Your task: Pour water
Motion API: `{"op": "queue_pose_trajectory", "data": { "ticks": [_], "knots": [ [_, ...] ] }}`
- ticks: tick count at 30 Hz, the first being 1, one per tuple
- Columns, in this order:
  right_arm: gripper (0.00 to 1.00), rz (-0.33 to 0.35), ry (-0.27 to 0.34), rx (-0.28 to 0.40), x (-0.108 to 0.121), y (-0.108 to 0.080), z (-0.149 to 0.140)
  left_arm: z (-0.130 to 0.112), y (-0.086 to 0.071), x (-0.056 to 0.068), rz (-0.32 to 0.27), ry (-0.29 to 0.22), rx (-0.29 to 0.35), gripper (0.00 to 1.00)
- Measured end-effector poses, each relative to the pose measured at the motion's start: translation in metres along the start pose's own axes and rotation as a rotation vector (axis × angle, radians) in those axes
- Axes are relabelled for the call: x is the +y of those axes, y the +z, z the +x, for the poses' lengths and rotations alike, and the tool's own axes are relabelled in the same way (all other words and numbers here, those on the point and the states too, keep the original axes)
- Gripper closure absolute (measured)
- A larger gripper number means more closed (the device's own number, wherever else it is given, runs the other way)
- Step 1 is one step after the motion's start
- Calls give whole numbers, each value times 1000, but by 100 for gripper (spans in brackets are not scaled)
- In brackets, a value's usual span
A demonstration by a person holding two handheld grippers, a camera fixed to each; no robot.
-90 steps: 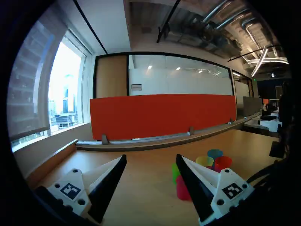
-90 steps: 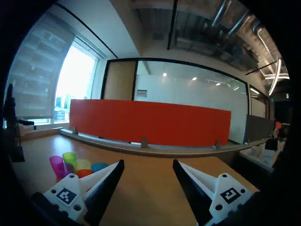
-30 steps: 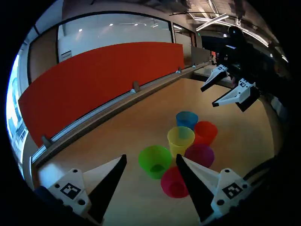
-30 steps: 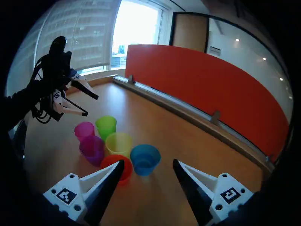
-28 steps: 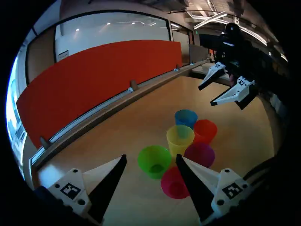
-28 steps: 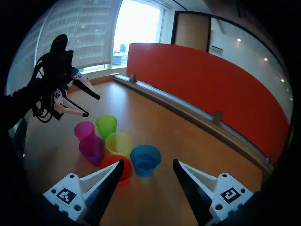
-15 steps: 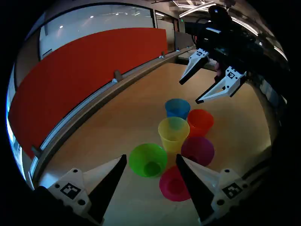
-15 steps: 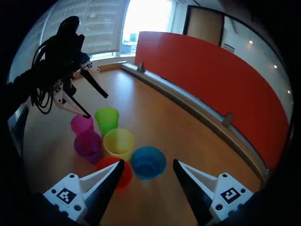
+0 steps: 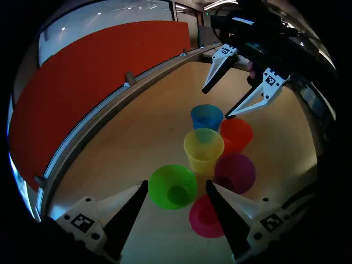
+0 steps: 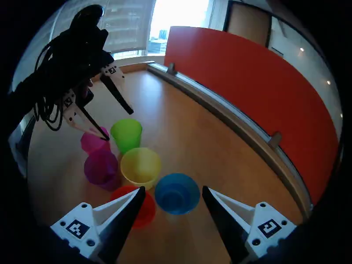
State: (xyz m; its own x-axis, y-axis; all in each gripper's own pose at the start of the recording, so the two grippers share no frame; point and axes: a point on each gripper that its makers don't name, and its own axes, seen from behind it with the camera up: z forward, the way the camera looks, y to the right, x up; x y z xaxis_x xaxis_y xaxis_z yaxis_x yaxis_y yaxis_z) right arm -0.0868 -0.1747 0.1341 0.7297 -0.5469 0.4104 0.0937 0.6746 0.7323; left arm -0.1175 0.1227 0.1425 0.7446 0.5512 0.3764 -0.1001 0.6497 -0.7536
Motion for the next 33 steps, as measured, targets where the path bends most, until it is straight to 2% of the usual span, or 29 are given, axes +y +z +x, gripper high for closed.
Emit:
{"op": "queue_pose_trajectory", "data": {
  "ticks": [18,33],
  "knots": [
    [0,-5,2,-21,3,2,-1,-8,8,0,-6,0,-48,2],
    [0,-5,14,-39,4,8,-4,-12,14,-1,-18,-36,-59,2]
  ]
}}
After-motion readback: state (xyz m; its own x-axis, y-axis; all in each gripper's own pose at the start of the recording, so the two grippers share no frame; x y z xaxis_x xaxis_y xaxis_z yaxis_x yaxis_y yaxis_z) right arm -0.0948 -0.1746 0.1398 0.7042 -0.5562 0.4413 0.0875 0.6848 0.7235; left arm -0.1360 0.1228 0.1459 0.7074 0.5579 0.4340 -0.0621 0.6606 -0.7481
